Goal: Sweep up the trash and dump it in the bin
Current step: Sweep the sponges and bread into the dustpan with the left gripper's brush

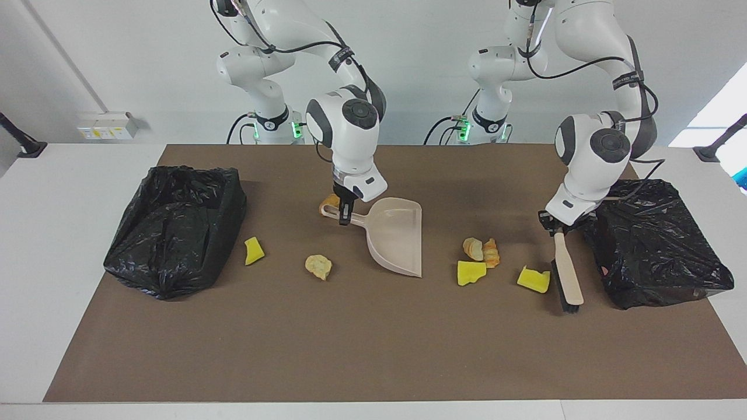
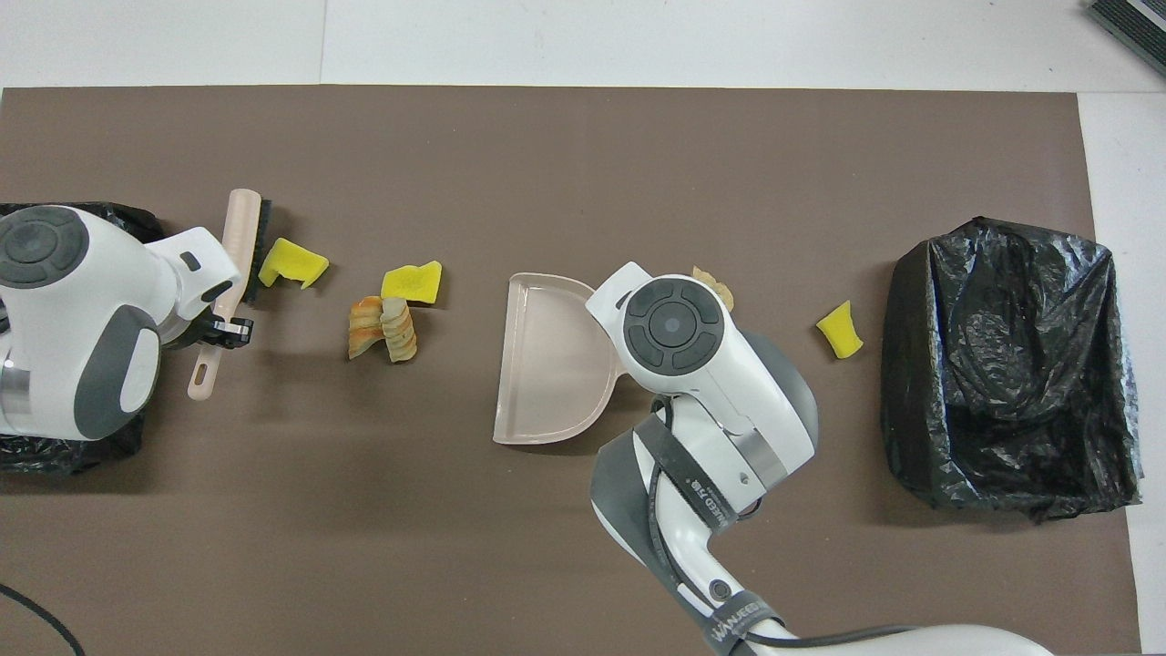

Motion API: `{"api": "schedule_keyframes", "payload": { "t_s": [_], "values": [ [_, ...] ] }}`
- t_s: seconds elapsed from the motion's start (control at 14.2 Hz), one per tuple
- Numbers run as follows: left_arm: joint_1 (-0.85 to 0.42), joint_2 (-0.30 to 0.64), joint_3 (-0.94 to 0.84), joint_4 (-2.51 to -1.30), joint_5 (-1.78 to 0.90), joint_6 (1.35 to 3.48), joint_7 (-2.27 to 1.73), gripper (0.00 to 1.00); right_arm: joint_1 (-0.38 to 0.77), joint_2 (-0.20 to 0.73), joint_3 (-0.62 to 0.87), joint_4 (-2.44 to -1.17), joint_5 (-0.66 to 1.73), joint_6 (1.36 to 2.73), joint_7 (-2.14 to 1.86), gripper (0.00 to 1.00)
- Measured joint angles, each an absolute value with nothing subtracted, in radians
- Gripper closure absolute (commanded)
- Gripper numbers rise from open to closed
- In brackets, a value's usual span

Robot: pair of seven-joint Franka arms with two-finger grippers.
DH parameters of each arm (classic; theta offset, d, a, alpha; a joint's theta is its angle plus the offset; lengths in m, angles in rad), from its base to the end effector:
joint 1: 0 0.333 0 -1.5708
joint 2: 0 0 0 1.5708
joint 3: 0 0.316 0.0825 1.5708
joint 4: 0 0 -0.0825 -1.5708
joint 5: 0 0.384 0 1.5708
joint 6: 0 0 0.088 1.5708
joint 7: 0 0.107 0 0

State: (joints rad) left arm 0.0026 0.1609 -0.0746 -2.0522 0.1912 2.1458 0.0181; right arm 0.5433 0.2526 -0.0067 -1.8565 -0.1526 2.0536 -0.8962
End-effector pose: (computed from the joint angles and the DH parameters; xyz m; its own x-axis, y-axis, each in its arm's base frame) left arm 0.5692 -0.0322 0.3558 0.9785 -0.1920 -0.0760 -0.2010 -0.9697 -0.1391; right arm 0.5310 0.3066 0.3812 0.0650 0.9879 -0.1408 0.9975 -0.0605 0.0355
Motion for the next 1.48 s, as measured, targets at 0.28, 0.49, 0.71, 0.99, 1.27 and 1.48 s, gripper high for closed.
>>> {"api": "schedule_keyframes", "payload": {
  "t_s": [0.28, 0.49, 0.71, 0.99, 1.27, 1.48],
  "values": [
    [-0.054, 0.161, -0.082, -2.086, 0.179, 2.146, -0.048, 1.00, 0.543, 0.253, -0.007, -1.857, -0.153, 2.054, -0.896, 1.00],
    [-0.126, 0.150, -0.084, -2.102, 0.118, 2.146, -0.168, 1.00, 0.543, 0.256, -0.008, -1.857, -0.153, 2.056, -0.896, 1.00],
    [-0.220, 0.127, -0.088, -2.137, 0.072, 2.146, -0.282, 1.00, 0.543, 0.259, -0.008, -1.857, -0.153, 2.062, -0.896, 1.00],
    [-0.303, 0.100, -0.088, -2.165, -0.005, 2.146, -0.346, 1.00, 0.555, 0.275, -0.007, -1.859, -0.153, 2.087, -0.884, 1.00],
    [-0.399, 0.091, -0.088, -2.167, -0.070, 2.146, -0.391, 1.00, 0.566, 0.291, -0.007, -1.860, -0.153, 2.112, -0.865, 1.00],
    [-0.458, 0.087, -0.088, -2.167, -0.123, 2.146, -0.400, 1.00, 0.576, 0.300, -0.007, -1.860, -0.153, 2.123, -0.843, 1.00]
  ]
}}
